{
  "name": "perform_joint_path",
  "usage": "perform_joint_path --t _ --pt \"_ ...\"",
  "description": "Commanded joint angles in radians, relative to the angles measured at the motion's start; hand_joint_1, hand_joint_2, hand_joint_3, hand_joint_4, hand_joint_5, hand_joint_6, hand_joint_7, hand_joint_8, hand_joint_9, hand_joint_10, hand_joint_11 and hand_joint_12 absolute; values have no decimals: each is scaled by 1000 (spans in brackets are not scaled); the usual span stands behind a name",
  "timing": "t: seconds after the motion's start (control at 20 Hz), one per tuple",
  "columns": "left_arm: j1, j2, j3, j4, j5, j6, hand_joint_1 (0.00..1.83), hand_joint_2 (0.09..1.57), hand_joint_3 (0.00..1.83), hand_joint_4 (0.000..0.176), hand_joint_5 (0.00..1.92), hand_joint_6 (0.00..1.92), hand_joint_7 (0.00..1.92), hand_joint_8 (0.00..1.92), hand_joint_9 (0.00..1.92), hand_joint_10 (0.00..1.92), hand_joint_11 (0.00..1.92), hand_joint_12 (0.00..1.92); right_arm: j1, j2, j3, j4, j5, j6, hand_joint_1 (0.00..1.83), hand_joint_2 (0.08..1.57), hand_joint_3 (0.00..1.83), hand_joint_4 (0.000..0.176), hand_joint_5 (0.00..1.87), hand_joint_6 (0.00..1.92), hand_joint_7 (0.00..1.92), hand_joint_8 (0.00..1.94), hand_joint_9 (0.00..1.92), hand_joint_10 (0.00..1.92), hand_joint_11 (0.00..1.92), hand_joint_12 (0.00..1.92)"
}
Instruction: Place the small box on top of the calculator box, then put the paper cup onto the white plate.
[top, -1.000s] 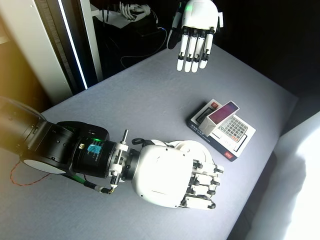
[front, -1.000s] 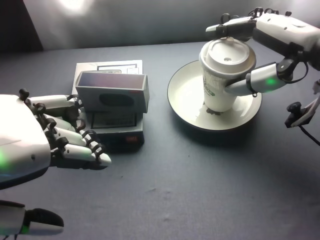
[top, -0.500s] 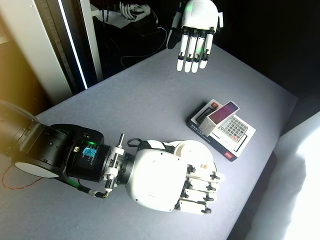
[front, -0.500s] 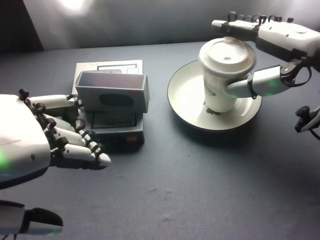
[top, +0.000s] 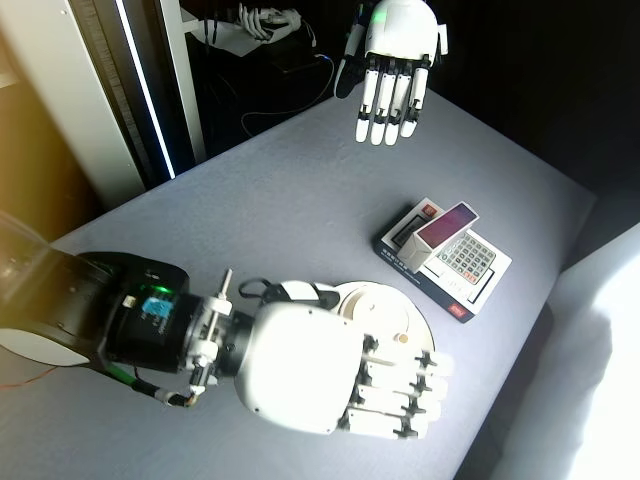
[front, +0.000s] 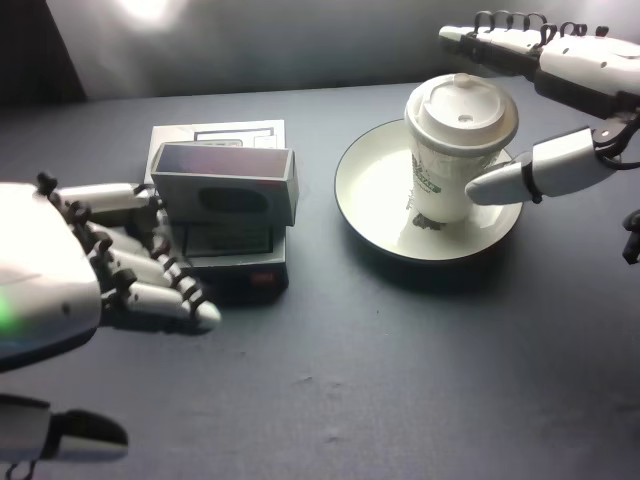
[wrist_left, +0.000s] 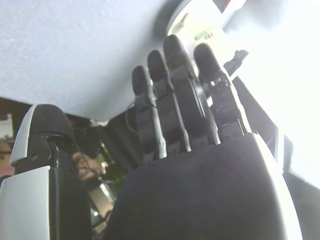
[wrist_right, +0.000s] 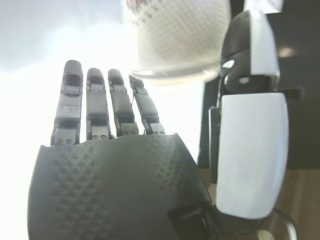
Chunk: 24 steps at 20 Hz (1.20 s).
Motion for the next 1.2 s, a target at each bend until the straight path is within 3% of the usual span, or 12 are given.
perform_joint_path --t 0.0,0.4,0.7,0.75,0.8,0.85,0.9,0.95,1.0,1.1,1.15 --pt "-26 -3 6 -24 -61 0 515 1146 3 0 535 3 566 5 576 7 8 1175 16 31 -11 9 88 19 813 835 0 0 0 0 0 0 0 0 0 0" --pt "-51 -19 15 -18 -32 0 543 1134 0 0 514 3 573 4 569 1 5 1164 59 181 -149 -71 15 61 792 795 0 0 0 0 0 0 0 0 0 0" --pt "-56 -20 7 -34 -29 0 516 1137 0 0 541 14 600 13 586 8 25 1171 137 352 -274 -270 -30 101 811 817 0 0 0 0 0 0 0 0 0 0" --pt "-57 -20 6 -37 -29 0 502 1151 6 0 550 17 609 15 582 6 20 1170 166 391 -302 -370 -51 153 749 919 6 0 33 2 88 13 100 7 0 135" --pt "-57 -20 5 -41 -29 0 493 1200 0 0 766 183 759 520 613 727 167 1442 175 421 -320 -438 -65 202 703 1045 59 0 461 179 493 374 410 550 145 1118" --pt "-57 -20 5 -44 -29 0 574 1221 0 0 706 832 722 1224 639 1371 332 1648 168 450 -341 -473 -70 236 1098 1193 12 0 715 1026 806 1250 577 1241 378 1708" --pt "-57 -20 4 -45 -29 0 602 1272 4 0 553 1606 627 1858 619 1880 443 1910 159 471 -354 -478 -70 239 1136 1284 5 0 626 1373 746 1567 608 1531 528 1831" --pt "-58 -20 4 -47 -29 0 624 1300 6 0 568 1875 703 1918 686 1919 531 1921 146 497 -367 -510 -69 267 1116 1316 5 0 568 1472 707 1641 581 1664 575 1861" --pt "-59 -20 4 -48 -29 0 585 1377 19 0 705 1919 880 1921 832 1921 702 1921 130 511 -367 -578 -54 337 991 1320 0 0 604 1561 625 1809 614 1886 697 1919" --pt "-59 -20 4 -48 -29 0 558 1426 17 0 720 1921 960 1921 937 1921 882 1921 114 522 -368 -592 -44 369 894 1344 10 0 580 1651 650 1936 722 1920 832 1921" --pt "-60 -20 4 -48 -29 0 476 1464 22 0 787 1921 982 1921 1008 1921 983 1921 112 522 -370 -592 -44 374 824 1295 0 0 592 1867 738 1940 827 1921 952 1921"
